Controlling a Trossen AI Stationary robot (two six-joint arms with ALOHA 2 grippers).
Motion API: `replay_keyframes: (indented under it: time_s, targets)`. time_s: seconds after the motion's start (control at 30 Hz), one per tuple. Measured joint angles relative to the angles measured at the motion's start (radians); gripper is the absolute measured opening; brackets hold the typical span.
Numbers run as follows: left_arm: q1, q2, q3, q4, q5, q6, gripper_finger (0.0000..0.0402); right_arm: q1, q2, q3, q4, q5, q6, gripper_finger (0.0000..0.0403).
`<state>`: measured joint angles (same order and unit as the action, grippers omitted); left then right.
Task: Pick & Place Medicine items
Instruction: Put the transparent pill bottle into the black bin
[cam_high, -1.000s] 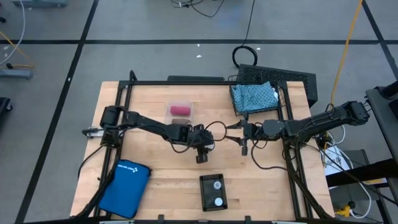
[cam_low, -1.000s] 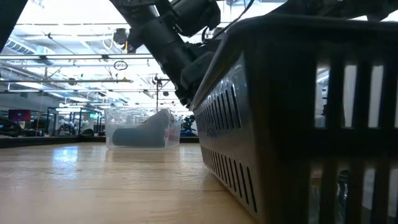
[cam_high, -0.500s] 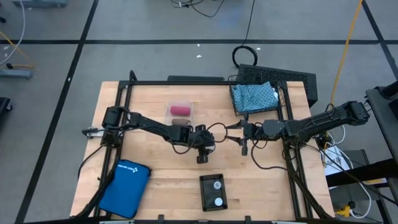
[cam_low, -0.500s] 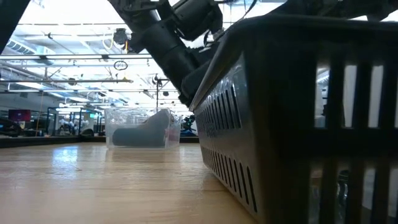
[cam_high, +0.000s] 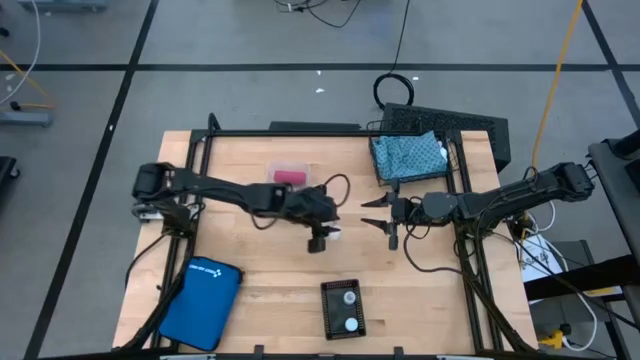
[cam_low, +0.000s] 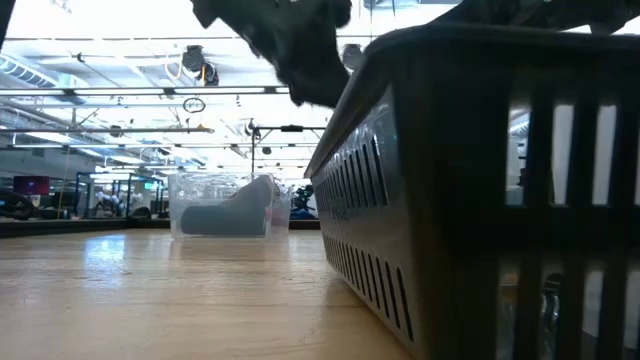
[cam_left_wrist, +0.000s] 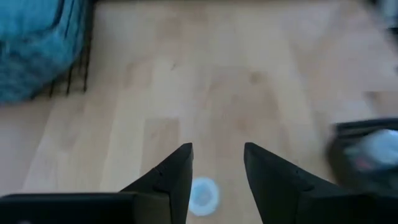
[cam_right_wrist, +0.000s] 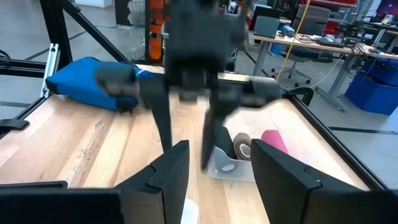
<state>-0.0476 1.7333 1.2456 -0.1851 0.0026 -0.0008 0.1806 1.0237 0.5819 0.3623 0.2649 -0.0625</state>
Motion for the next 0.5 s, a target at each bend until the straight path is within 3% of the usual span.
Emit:
replay_keyframes:
  time_s: [0.17, 0.37, 0.5]
  targets:
    - [0.003, -0.144, -0.111, 0.065, 0.073, 0.05, 0.0144, 0.0, 0.0, 0.0, -0.008, 0.008, 0.113, 0.0169]
    - [0.038, -0.402, -0.401, 0.282, 0.049, -0.017, 0.0141, 0.007, 0.022, 0.01, -0.092, 0.026, 0.189, 0.0198]
    - [0.055, -0.58, -0.553, 0.351, 0.041, -0.033, 0.0147, 0.002, 0.099, 0.119, -0.249, 0.026, 0.205, 0.021]
